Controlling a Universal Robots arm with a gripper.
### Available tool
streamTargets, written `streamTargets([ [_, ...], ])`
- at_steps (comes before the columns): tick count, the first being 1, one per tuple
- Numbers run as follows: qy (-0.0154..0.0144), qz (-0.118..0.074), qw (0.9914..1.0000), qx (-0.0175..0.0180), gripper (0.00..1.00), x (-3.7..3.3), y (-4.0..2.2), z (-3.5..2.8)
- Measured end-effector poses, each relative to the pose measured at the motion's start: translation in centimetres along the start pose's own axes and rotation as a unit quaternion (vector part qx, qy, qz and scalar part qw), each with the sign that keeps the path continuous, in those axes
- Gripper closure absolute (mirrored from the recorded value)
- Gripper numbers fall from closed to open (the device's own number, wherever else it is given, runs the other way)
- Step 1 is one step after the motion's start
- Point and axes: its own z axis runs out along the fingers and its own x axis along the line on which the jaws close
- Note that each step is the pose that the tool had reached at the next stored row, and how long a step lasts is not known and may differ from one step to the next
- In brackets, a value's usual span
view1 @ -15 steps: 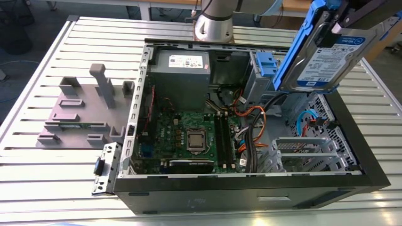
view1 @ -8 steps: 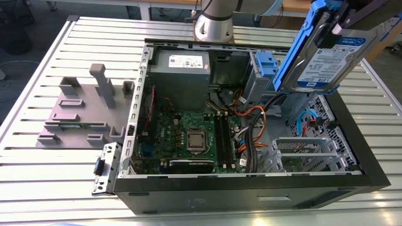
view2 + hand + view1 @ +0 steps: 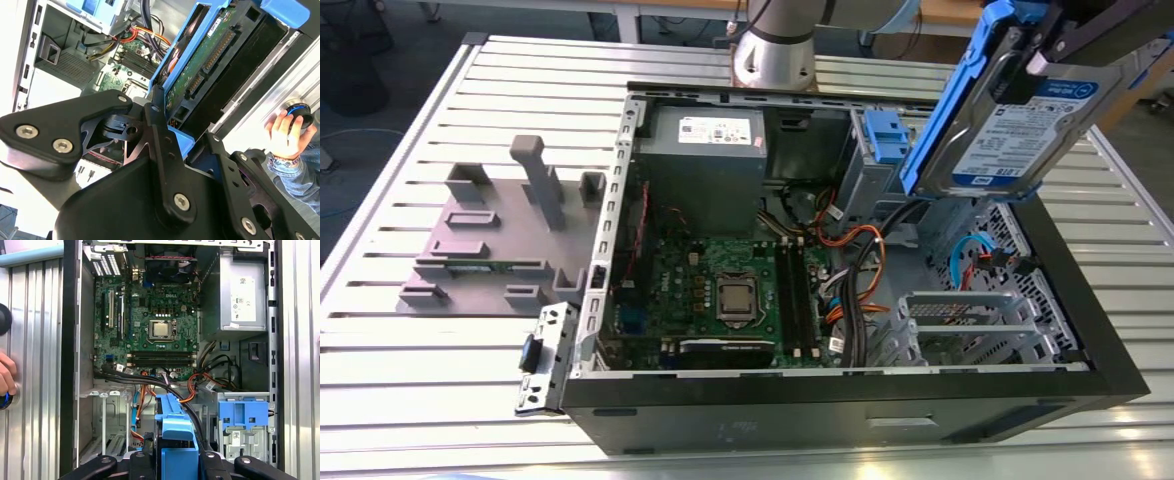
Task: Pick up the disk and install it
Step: 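Pick up the disk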
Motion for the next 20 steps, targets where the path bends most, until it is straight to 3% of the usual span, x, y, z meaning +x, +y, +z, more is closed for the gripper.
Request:
streamTargets([
  [10, 0.0000, 0.000, 1.00000, 0.0000, 0.63, 0.18, 0.00, 0.00],
  [12, 0.0000, 0.000, 1.00000, 0.0000, 0.63, 1.20, -0.02, 0.01],
  [20, 0.0000, 0.000, 1.00000, 0.0000, 0.63, 1.39, -0.02, 0.00],
])
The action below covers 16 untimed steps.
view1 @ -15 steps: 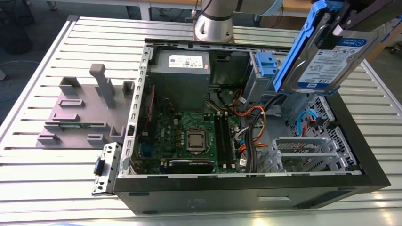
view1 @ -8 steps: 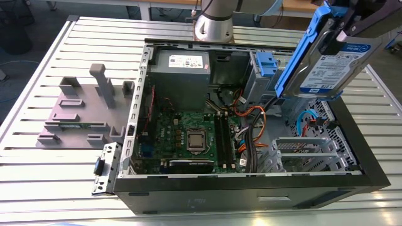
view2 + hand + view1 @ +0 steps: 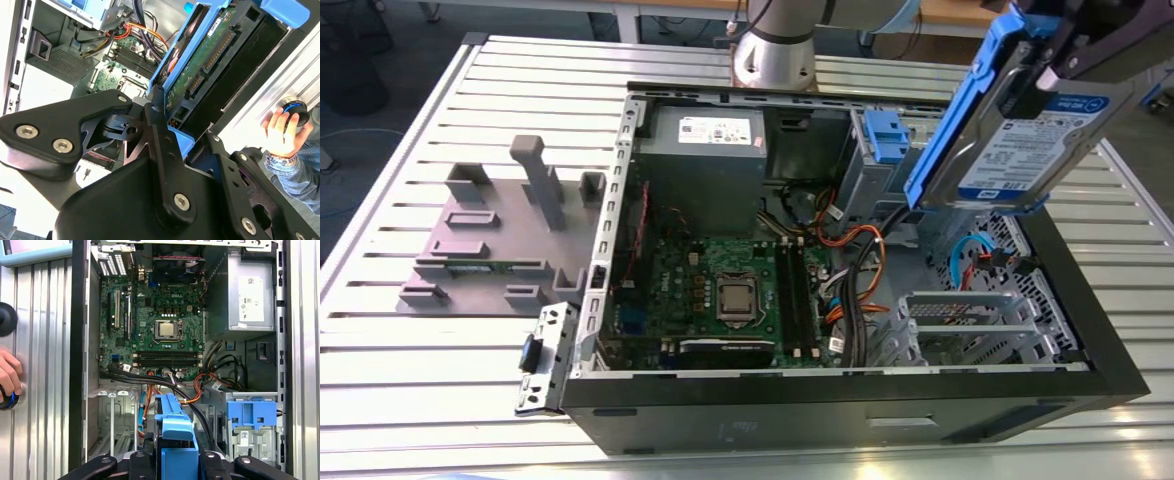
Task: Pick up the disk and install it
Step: 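Pick up the disk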
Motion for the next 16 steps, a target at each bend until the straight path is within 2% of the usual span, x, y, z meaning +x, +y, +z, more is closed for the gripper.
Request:
streamTargets([
  [16, 0.0000, 0.000, 1.00000, 0.0000, 0.63, 0.49, -0.01, -0.01],
])
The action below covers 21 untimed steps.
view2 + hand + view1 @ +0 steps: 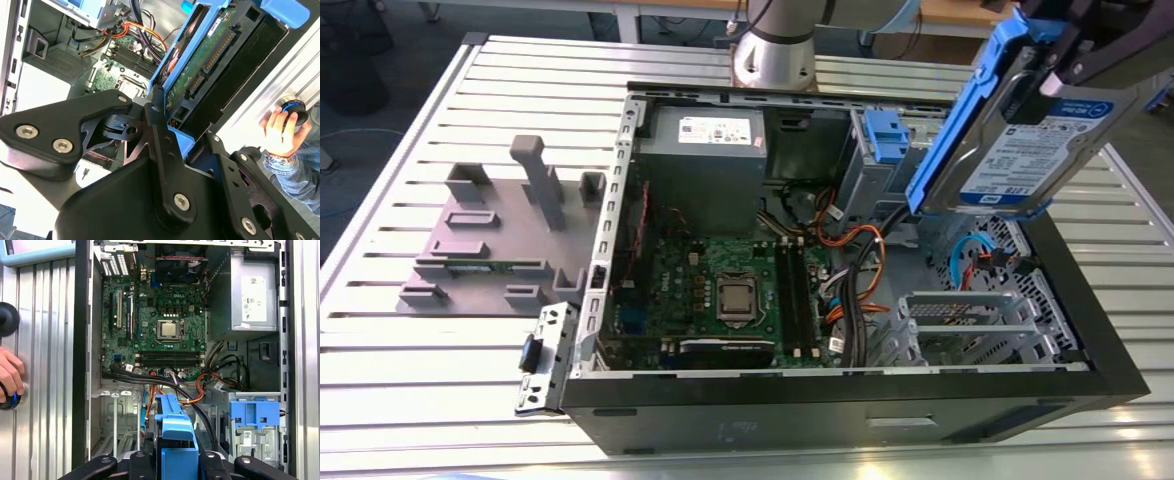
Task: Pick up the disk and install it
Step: 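Pick up the disk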
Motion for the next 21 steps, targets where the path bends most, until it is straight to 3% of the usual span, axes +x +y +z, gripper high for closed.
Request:
streamTargets([
  [21, 0.0000, 0.000, 1.00000, 0.0000, 0.63, 0.58, -0.01, -0.01],
])
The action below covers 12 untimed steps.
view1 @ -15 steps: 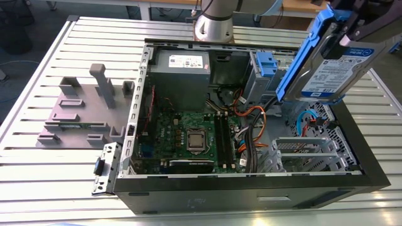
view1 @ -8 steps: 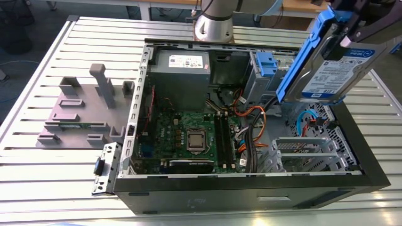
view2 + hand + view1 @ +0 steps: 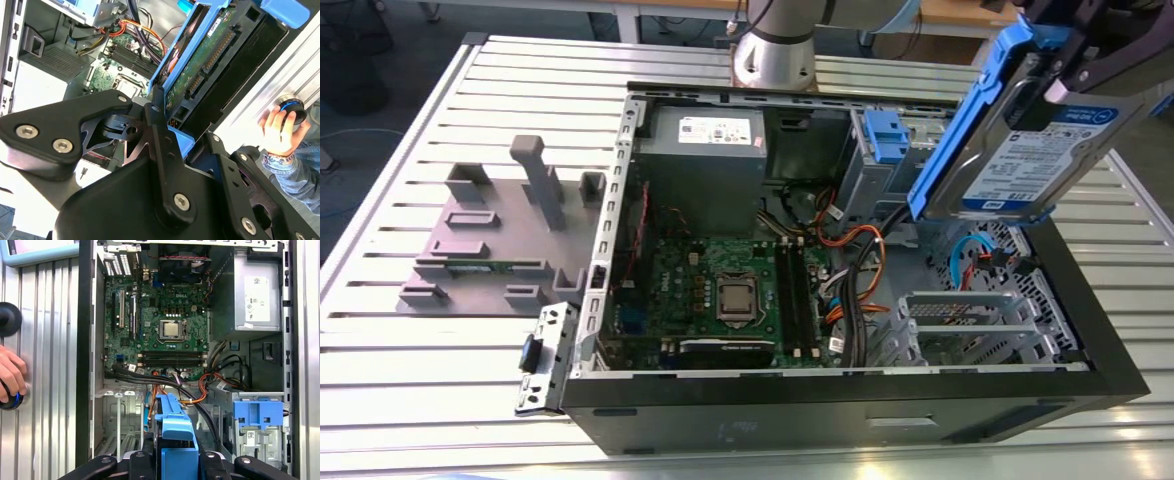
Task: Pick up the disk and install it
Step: 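Pick up the disk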
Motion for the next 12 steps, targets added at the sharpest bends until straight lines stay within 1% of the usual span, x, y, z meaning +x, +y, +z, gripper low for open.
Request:
streamTargets([
  [12, 0.0000, 0.000, 1.00000, 0.0000, 0.63, 0.31, -0.01, 0.00],
])
